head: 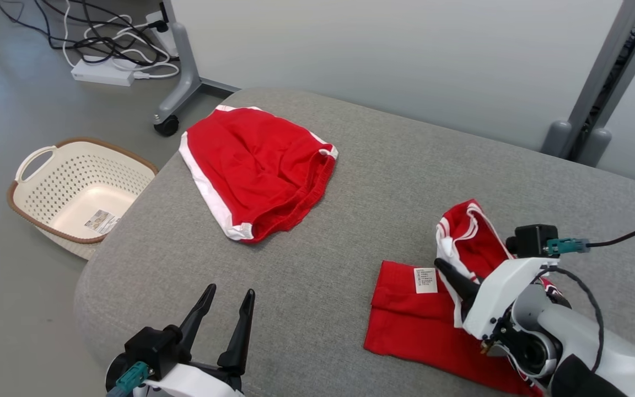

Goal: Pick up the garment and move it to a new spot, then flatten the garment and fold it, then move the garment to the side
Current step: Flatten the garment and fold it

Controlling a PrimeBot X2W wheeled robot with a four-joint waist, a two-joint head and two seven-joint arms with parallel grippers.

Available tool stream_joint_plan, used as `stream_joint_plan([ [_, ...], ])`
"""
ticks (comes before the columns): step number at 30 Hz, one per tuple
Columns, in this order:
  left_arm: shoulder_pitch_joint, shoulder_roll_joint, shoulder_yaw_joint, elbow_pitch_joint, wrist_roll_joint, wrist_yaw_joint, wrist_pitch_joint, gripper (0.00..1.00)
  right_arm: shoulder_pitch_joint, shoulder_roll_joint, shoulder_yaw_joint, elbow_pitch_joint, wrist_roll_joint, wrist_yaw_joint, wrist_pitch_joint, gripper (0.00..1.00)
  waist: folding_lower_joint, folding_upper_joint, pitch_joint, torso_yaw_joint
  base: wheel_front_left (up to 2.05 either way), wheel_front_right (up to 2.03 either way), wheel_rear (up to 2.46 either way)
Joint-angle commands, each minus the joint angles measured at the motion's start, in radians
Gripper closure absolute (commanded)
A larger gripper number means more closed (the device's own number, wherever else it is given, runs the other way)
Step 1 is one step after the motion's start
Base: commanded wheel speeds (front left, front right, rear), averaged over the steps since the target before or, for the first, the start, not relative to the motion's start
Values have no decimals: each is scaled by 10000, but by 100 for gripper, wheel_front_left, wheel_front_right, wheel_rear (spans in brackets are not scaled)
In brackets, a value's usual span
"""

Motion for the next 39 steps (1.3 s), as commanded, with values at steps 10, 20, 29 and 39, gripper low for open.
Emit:
stream_joint_plan([
  [10, -196, -86, 154, 54, 188, -140, -28, 0, 6, 868, 144, 790, -161, 2, 363, 95, 0, 0, 73, 249, 0, 0, 0],
  [20, -232, -105, 289, 159, 287, -192, -29, 0, -239, 1217, 243, 520, -311, 2, 191, 0, 0, 0, 168, -121, 0, 0, 0],
  [29, -150, -46, 262, 147, 388, -251, -29, 0, -357, 530, -236, -1314, -353, 2, -789, 0, 0, 0, -18, -1061, 0, 0, 0],
  [39, -58, 36, 113, -26, 376, -216, -26, 0, 304, -1035, -1402, -2080, -1197, 2, -1693, 0, 0, 0, -115, -2381, 0, 0, 0],
])
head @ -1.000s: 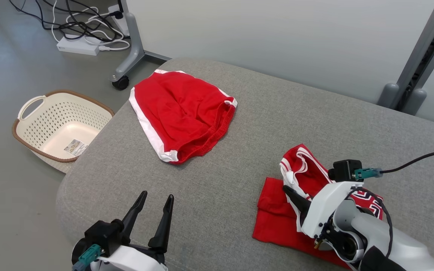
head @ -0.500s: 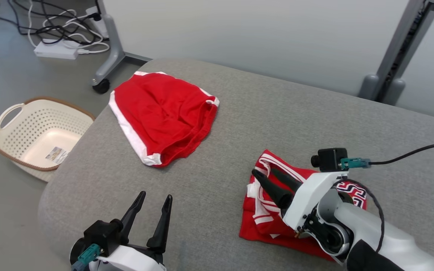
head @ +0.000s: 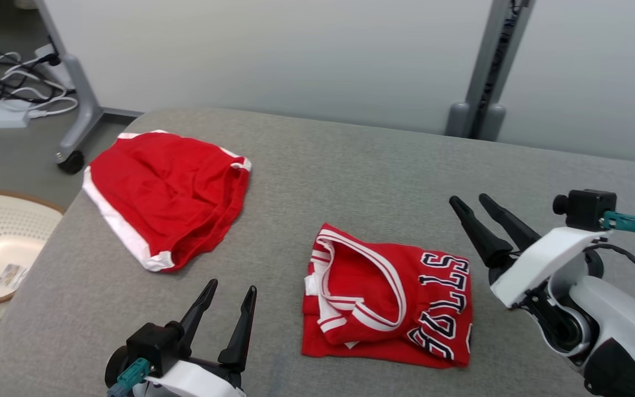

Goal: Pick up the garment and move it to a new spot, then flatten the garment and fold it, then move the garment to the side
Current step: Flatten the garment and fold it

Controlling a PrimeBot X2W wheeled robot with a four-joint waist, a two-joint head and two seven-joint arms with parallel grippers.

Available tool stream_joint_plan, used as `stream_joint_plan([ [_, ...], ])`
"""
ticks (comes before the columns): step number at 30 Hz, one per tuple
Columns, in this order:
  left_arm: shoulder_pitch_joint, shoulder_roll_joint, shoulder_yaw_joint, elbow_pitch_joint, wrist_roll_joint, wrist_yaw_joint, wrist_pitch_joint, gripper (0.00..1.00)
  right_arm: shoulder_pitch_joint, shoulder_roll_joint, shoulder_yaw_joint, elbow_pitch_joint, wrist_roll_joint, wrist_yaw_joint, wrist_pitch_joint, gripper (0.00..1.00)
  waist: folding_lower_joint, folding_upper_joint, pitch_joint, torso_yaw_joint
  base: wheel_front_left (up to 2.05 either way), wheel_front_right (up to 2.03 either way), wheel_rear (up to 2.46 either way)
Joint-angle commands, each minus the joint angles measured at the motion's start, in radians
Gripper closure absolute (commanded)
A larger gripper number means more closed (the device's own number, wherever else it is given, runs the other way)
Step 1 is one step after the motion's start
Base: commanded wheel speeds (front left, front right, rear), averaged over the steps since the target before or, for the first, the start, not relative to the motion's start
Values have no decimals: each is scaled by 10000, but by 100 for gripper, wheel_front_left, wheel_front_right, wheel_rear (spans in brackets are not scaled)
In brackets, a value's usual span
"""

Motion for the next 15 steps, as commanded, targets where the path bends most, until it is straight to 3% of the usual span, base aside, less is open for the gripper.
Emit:
stream_joint_plan([
  [1, 47, 71, 21, -88, -14, -9, -26, 0, 339, -177, -250, -110, -226, 2, -138, 0, 0, -1, 13, -480, 0, 0, 0],
  [9, -30, 108, 4, -211, -103, 56, -26, 0, 1210, -406, -1211, -217, -816, 2, -266, 0, 0, -1, 170, -1209, 0, 0, 0],
  [15, -165, 90, -146, -223, -135, -2, -7, 0, 1862, -220, -1858, -85, -1422, 2, -142, 0, 0, -1, 298, -1473, 0, 0, 0],
])
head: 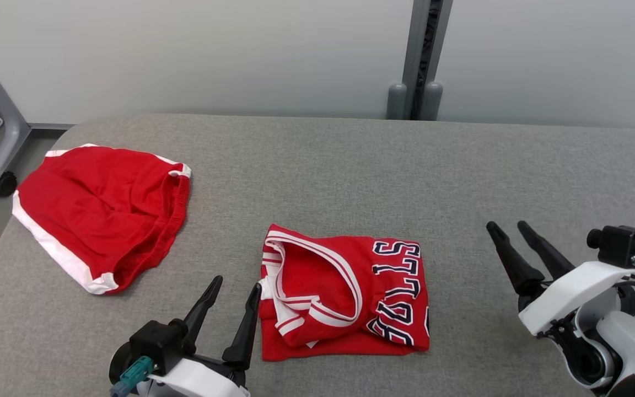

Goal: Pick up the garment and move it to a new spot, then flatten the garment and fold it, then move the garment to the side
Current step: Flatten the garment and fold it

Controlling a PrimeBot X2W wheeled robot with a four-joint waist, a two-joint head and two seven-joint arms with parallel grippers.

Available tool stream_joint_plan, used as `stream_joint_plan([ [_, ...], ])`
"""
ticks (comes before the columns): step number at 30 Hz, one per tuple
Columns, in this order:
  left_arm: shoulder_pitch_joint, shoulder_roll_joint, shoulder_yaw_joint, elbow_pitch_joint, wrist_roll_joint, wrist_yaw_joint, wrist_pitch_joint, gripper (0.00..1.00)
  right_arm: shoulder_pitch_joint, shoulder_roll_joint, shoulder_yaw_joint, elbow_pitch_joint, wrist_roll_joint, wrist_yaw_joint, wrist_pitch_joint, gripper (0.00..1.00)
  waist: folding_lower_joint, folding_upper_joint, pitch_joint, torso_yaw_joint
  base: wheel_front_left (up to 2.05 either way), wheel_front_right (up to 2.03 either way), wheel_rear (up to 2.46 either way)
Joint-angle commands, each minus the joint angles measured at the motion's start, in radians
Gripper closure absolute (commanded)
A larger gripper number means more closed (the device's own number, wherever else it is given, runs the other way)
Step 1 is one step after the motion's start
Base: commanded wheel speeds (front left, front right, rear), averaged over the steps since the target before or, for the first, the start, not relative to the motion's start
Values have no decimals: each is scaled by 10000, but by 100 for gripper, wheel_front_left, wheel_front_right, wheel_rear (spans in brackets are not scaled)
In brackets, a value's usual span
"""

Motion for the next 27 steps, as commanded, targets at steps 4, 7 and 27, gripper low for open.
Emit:
stream_joint_plan([
  [4, -238, 55, -25, 7, -37, -19, -9, 0, 342, 320, -332, 69, -301, 2, 390, 0, 0, -1, 82, -77, 0, 0, 0],
  [7, -294, 68, -74, 39, -57, -35, -10, 0, 514, 615, -521, 146, -253, 2, 783, 0, 0, -1, 99, -23, 0, 0, 0],
  [27, -563, 37, -270, 217, -178, -91, -21, 0, -164, 2167, -908, 3060, 1526, 2, 3460, 0, 0, -1, 362, 1118, 0, 0, 0],
])
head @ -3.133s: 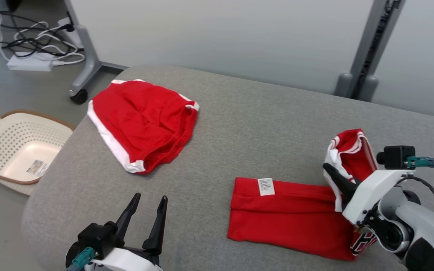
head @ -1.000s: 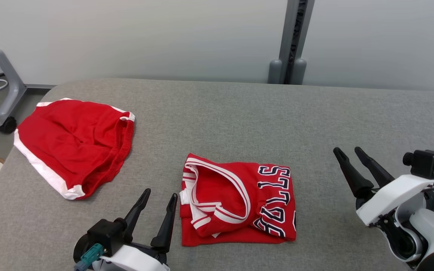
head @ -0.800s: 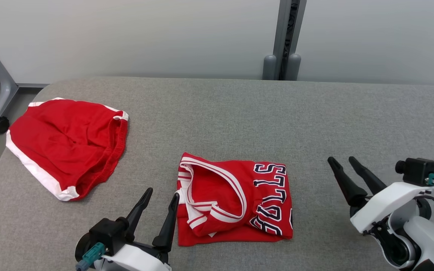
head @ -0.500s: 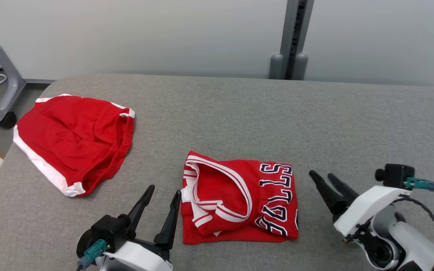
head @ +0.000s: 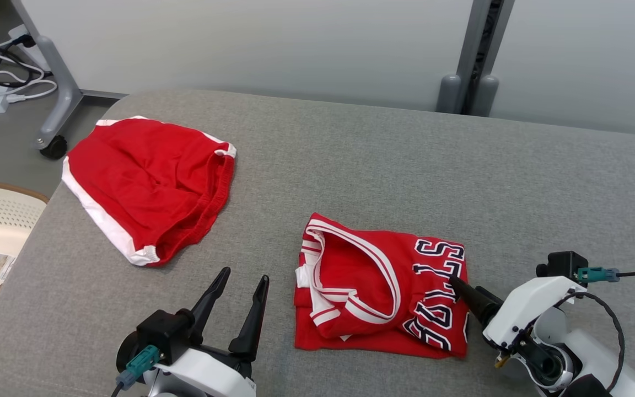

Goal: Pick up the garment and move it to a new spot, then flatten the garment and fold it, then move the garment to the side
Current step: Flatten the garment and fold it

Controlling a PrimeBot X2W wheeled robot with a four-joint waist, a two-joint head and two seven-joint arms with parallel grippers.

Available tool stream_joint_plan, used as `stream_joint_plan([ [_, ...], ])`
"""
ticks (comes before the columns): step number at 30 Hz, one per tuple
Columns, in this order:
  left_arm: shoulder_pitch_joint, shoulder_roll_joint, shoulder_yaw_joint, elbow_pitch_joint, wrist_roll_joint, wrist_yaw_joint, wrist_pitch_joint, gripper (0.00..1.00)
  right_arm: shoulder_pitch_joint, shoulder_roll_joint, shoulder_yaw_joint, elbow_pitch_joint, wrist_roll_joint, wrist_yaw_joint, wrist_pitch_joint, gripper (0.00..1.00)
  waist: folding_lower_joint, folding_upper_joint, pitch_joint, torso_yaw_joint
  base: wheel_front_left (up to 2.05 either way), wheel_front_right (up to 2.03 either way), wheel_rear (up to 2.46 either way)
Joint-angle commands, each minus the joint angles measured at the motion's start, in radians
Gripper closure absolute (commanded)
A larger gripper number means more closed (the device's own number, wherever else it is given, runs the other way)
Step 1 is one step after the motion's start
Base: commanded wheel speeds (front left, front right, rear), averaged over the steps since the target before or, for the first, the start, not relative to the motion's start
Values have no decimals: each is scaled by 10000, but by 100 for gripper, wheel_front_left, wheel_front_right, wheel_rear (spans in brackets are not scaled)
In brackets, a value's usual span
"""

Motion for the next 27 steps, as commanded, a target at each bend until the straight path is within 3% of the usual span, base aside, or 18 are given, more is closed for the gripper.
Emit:
stream_joint_plan([
  [1, -172, 26, -6, 2, -8, -42, -22, 0, -58, 21, -11, 196, 96, 2, 92, 0, 0, 0, 21, 114, 0, 0, 0],
  [9, -166, -16, 16, 16, -11, -45, -25, 0, 10, 430, -92, 437, 505, 2, 119, 0, 0, 0, 27, 319, 0, 0, 0],
  [10, -173, -12, 23, 22, -11, -45, -26, 0, -3, 462, -81, 410, 516, 2, 108, 32, 0, 0, 25, 336, 0, 0, 0],
  [11, -187, -13, 35, 22, -6, -46, -26, 0, -26, 483, -79, 366, 542, 2, 59, 57, 0, 0, 21, 350, 0, 0, 0],
  [12, -198, -18, 44, 21, 0, -46, -27, 0, -52, 490, -83, 332, 565, 2, -33, 100, 0, 0, 13, 360, 0, 0, 0],
  [18, -133, -37, 92, 35, 37, -33, -28, 0, -195, 263, 20, -78, 494, 2, -420, 100, 0, 0, -79, 317, 0, 0, 0],
  [27, 125, -3, 92, -42, 76, 11, -29, 0, -505, -671, 168, -1052, 257, 2, -783, 100, 0, 0, -256, -257, 0, 0, 0],
])
